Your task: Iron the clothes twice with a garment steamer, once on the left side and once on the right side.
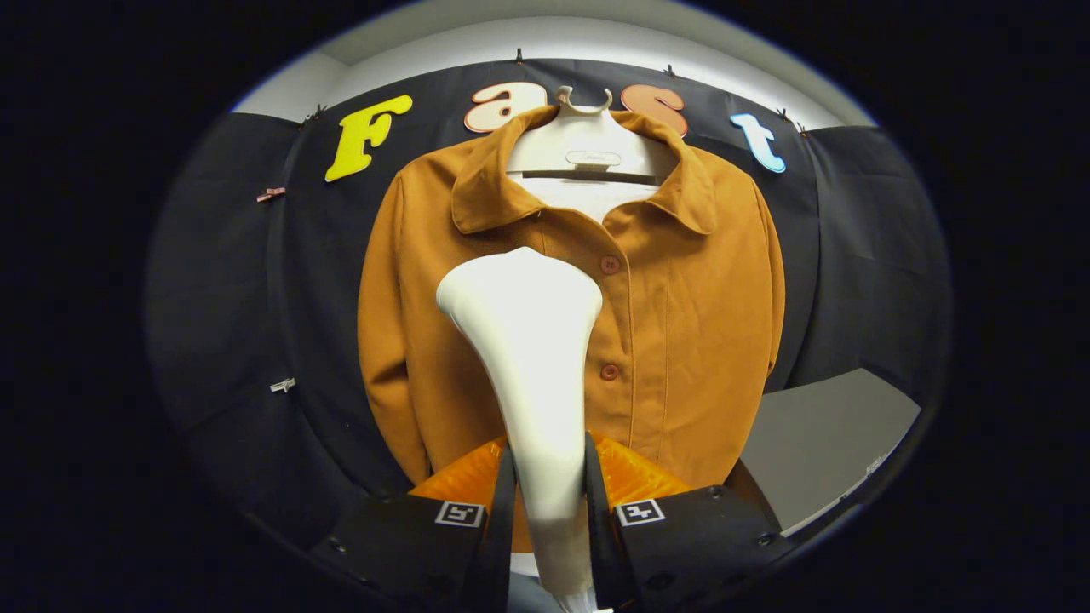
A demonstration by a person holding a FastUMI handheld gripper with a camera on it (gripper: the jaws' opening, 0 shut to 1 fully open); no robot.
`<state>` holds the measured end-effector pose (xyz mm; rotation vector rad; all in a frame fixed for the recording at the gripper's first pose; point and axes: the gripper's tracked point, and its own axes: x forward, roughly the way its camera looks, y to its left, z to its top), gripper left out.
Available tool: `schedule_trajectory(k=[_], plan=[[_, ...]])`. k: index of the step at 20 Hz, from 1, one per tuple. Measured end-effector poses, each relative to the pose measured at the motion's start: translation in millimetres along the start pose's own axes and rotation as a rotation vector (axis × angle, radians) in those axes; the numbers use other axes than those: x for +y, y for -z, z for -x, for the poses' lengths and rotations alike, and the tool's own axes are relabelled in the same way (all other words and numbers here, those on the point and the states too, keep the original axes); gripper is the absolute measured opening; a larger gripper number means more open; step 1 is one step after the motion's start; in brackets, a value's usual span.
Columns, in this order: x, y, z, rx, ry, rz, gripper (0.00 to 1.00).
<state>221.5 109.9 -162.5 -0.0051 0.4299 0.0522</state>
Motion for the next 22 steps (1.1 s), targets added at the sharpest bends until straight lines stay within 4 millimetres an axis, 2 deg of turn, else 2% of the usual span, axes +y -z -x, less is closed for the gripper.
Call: schedule_trajectory(k=[5,10,14,22], plan=[[6.8,25.3,-20.7,0.074,0.024,0.011,0.41],[8.9,65.4,-36.6,0.192,0.042,0.009,0.42],[12.0,94.2,-40.3,0.27,0.051,-0.002,0.42],[4.5,163.4,-40.6,0.446,0.069,-0.054,0.42]])
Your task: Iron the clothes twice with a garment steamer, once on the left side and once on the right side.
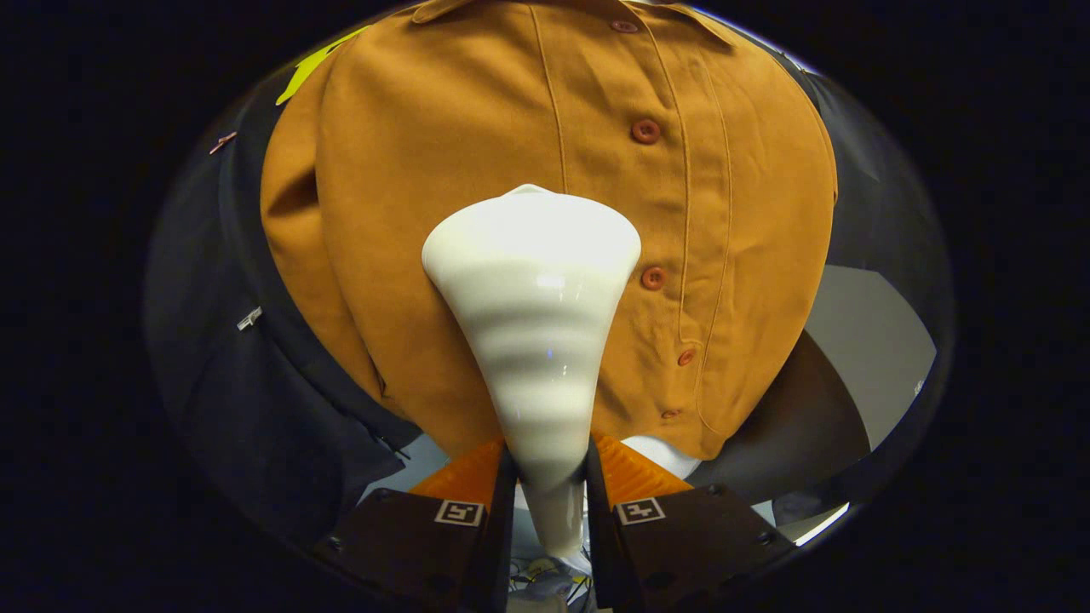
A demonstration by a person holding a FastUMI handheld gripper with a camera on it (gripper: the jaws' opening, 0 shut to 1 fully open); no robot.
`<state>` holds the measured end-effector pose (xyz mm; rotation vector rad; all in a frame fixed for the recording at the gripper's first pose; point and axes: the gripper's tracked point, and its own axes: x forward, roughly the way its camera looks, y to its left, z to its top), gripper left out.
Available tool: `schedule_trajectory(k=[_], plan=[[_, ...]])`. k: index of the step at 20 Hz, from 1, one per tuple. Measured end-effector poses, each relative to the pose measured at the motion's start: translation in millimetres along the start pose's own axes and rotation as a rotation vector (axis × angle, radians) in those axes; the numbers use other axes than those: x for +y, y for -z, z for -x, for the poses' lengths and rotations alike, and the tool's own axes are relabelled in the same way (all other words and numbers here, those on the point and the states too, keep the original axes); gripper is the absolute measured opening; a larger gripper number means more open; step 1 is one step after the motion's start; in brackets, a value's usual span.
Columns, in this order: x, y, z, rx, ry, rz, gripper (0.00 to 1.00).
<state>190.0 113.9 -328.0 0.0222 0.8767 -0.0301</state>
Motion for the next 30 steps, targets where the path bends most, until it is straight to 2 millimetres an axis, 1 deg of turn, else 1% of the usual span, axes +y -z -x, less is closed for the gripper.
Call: schedule_trajectory(k=[3,13,15,17,19,20,24,25,26,28,30], plan=[[-2.5,19.0,-5.8,0.052,0.004,-0.006,0.42],[-6.0,73.9,-16.2,0.208,0.001,-0.016,0.42],[-6.2,81.6,-15.4,0.231,-0.002,-0.022,0.42],[-9.2,83.9,-12.9,0.235,0.0,-0.028,0.42],[-13.9,76.7,-5.7,0.209,0.007,-0.035,0.42],[-16.5,69.8,-0.6,0.182,0.009,-0.038,0.42],[-29.4,30.0,19.7,0.039,0.03,-0.05,0.42],[-32.2,18.0,28.2,0.0,0.041,-0.055,0.42],[-38.1,4.1,37.6,-0.041,0.057,-0.058,0.42],[-52.4,-16.8,47.7,-0.114,0.081,-0.064,0.42],[-59.4,-38.0,58.8,-0.189,0.091,-0.067,0.42]])
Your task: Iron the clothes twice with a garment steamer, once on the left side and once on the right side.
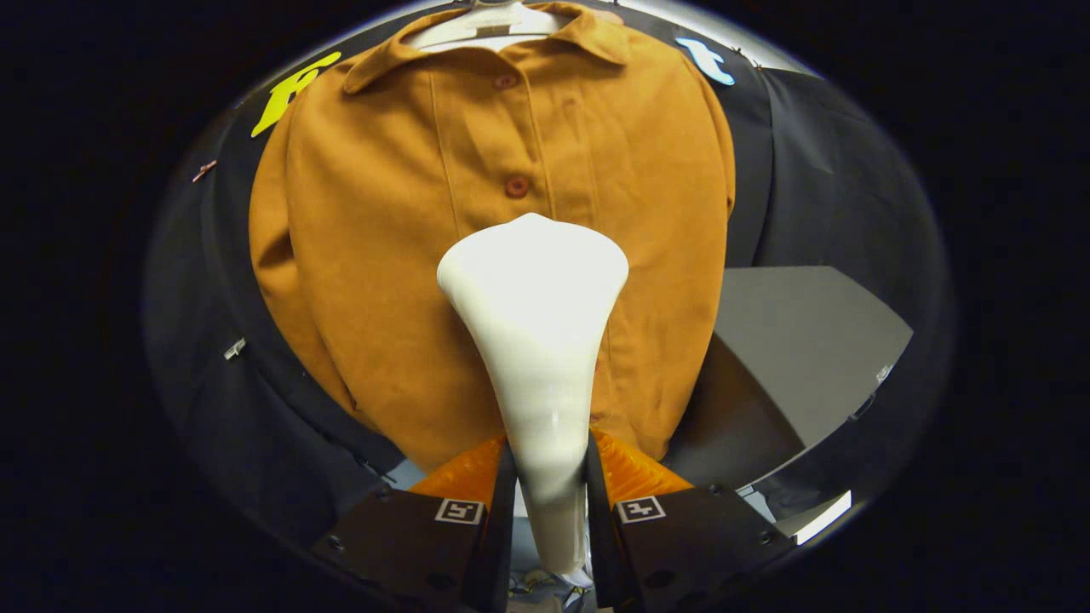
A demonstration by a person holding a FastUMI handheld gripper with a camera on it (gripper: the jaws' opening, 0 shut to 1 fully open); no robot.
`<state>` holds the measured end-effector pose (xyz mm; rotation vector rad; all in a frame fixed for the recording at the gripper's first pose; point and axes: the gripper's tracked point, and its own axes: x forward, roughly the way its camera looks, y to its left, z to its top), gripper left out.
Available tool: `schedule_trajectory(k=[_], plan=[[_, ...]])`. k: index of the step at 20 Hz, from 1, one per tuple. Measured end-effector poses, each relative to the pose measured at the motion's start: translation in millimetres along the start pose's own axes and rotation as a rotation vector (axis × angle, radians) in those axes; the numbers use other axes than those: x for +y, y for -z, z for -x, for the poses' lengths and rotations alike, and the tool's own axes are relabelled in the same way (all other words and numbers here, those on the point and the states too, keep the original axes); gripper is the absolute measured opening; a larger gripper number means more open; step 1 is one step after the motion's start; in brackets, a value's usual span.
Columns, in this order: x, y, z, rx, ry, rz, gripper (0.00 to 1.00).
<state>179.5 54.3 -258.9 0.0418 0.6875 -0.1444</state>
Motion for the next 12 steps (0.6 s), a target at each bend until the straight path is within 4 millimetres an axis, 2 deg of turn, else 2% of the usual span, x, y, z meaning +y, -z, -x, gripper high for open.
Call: schedule_trajectory(k=[8,12], plan=[[-33.6,-91.1,48.1,-0.329,0.022,0.001,0.41],[-38.4,-123.8,76.4,-0.492,0.001,-0.005,0.41]])
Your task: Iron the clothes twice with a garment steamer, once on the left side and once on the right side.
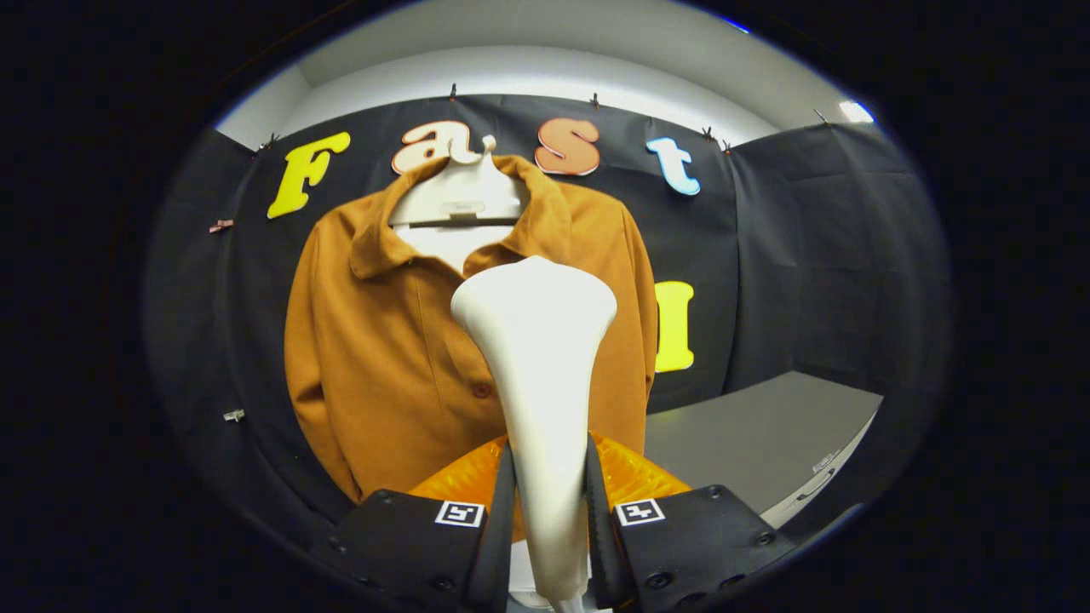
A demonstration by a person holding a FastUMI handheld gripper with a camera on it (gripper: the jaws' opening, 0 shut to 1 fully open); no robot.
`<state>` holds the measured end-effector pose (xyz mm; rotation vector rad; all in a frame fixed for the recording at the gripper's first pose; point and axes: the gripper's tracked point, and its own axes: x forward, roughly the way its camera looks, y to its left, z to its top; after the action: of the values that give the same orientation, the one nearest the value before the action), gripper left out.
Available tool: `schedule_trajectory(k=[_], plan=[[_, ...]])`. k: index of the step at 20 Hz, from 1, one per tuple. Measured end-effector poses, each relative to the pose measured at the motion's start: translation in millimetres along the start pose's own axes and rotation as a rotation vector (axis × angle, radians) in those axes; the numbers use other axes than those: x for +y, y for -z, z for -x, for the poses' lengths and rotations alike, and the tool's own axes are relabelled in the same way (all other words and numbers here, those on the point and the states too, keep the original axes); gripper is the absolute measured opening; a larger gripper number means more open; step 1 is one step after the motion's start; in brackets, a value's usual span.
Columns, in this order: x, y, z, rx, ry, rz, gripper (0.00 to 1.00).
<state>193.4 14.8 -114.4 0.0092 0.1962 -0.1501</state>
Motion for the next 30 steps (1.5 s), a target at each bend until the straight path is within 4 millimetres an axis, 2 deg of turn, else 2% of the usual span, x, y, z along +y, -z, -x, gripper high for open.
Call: schedule_trajectory(k=[4,10,19,30], plan=[[2.9,-23.0,10.6,-0.105,-0.027,0.006,0.41],[10.6,-40.8,21.1,-0.198,-0.056,0.005,0.41],[14.9,-33.9,12.7,-0.178,-0.069,0.006,0.41],[17.7,-33.9,14.3,-0.176,-0.091,0.028,0.41]])
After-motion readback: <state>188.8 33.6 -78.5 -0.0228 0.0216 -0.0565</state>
